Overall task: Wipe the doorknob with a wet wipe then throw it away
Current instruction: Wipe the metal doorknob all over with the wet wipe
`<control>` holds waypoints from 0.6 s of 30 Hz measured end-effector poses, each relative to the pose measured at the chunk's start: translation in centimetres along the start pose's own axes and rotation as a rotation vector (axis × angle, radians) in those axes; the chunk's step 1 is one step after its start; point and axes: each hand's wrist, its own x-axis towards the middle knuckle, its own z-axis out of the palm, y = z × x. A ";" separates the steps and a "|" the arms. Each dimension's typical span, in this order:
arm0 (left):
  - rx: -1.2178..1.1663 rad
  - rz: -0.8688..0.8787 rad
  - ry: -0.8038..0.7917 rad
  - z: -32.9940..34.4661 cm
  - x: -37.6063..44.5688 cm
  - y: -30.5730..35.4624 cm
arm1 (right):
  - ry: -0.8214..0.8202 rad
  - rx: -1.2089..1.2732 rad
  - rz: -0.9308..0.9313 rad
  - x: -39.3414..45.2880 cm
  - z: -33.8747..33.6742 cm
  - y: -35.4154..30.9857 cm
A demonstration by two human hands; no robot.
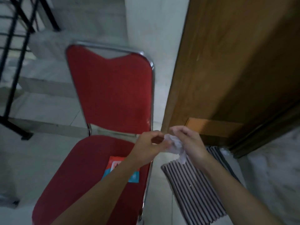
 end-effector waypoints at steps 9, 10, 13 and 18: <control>0.034 0.210 -0.166 5.9 3.0 18.7 | 0.016 -0.124 -0.207 -8.5 -12.6 -14.0; 0.066 0.243 -0.182 6.7 3.1 20.9 | 0.032 -0.138 -0.253 -9.7 -14.2 -15.3; 0.156 0.354 -0.152 8.8 3.5 25.9 | 0.098 -0.237 -0.358 -12.1 -18.4 -18.5; 0.336 0.477 -0.172 11.8 3.2 32.6 | 0.357 -0.553 -0.518 -15.4 -24.0 -22.0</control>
